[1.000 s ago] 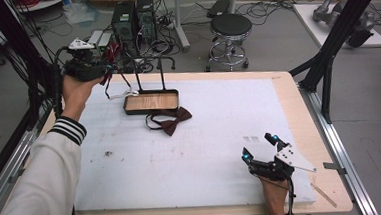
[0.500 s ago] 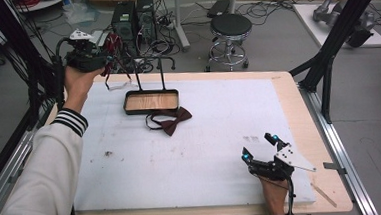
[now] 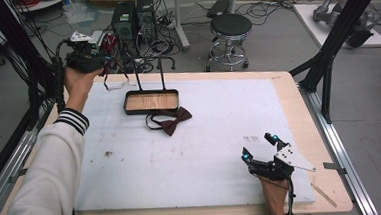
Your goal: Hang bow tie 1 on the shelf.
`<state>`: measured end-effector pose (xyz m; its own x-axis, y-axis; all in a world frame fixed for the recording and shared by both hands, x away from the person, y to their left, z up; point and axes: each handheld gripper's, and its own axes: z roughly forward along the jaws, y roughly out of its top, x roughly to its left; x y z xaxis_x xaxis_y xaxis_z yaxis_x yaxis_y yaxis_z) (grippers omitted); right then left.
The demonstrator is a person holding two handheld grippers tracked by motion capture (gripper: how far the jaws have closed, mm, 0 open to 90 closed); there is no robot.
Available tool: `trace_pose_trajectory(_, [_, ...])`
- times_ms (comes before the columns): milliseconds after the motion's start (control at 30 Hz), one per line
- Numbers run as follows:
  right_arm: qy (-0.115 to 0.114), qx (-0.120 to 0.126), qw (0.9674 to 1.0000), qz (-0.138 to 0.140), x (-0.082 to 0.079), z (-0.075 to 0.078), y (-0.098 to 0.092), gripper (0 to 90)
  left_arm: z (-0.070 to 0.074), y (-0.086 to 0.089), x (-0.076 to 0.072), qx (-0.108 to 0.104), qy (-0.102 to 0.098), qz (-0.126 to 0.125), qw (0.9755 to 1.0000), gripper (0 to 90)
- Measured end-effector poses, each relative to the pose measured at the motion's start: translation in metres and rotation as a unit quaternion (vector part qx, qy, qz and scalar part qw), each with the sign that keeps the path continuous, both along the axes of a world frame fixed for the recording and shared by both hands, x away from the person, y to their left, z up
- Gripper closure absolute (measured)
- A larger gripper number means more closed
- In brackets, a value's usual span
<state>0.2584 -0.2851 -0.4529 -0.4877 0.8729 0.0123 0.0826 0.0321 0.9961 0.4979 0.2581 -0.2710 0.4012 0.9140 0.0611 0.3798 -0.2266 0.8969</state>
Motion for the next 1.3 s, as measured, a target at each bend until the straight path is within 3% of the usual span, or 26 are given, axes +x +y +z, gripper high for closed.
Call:
trace_pose_trajectory(600, [-0.003,-0.003,1.0000,-0.001,0.000,0.000,0.000,5.6,-0.032,0.021,-0.003,-0.006,0.025,0.031,0.9992,74.9])
trace_pose_trajectory(900, [-0.003,-0.003,1.0000,0.000,0.000,0.000,0.000,5.6,-0.037,0.020,-0.003,0.014,0.039,0.023,0.9989,74.8])
trace_pose_trajectory(1300, [0.001,-0.002,1.0000,0.000,0.000,0.000,0.001,5.6,-0.063,0.027,-0.010,-0.003,0.052,0.024,0.9984,74.8])
